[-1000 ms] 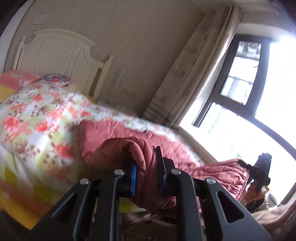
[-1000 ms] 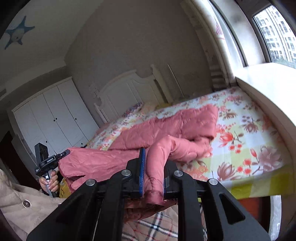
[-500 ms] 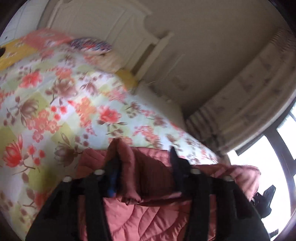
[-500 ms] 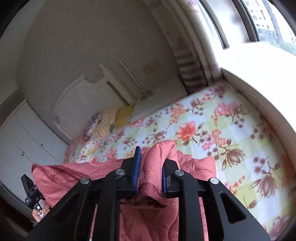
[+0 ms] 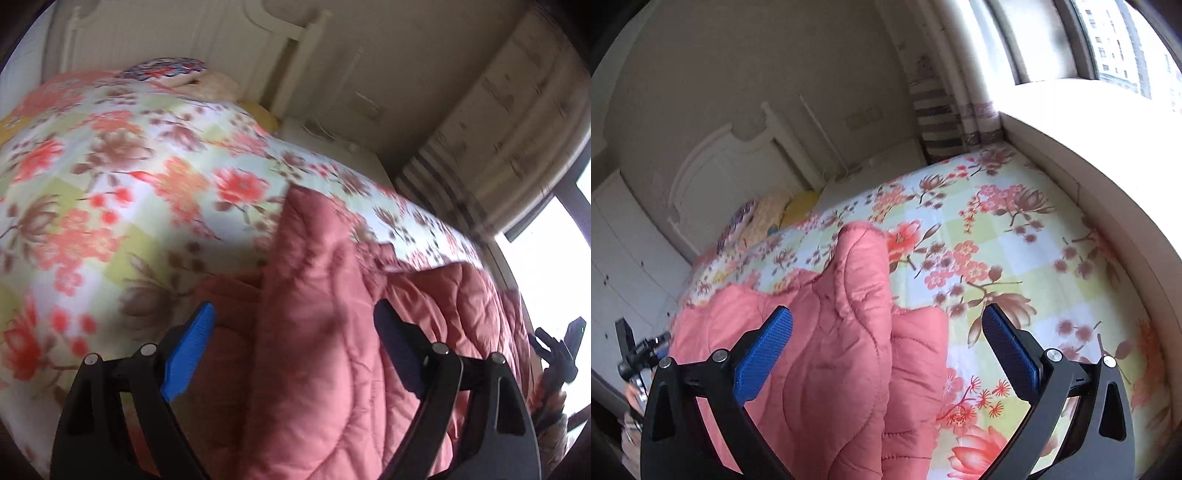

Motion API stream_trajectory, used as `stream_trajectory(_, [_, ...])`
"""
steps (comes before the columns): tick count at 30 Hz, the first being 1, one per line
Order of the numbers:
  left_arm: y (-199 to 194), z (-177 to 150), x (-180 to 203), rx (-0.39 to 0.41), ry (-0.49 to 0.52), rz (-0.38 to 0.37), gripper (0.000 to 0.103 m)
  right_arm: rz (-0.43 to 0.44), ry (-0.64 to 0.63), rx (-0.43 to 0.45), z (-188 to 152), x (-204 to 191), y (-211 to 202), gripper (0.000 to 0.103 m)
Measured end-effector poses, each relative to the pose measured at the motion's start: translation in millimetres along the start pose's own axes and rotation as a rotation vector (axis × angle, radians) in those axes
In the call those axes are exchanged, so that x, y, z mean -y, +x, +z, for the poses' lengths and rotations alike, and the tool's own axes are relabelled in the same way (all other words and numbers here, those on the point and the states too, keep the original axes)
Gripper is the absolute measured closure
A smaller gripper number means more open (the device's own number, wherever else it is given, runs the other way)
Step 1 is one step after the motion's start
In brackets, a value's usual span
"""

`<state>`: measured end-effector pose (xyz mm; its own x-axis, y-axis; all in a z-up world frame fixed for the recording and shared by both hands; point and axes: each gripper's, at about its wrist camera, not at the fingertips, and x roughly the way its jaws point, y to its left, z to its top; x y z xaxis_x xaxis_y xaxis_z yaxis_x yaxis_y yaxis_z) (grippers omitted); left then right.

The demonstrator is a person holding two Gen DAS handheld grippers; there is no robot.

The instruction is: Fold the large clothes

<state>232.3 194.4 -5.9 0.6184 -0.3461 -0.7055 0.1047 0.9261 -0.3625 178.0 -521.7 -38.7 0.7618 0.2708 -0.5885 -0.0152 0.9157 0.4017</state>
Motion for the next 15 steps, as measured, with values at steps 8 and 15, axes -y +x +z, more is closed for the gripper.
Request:
stream_trajectory(8, [-40.5,-18.5,46.7,0.152,0.223,0.059,0.095,-0.167,-0.279,-0.014,-29.2,-48.8,13.1,0.09])
stream_trajectory(15, [-63.9,13.3,67.2,0.237,0.21,0.077,0.095,-0.14,-0.242,0.148,-8.0,-69.6,-47.8,0.091])
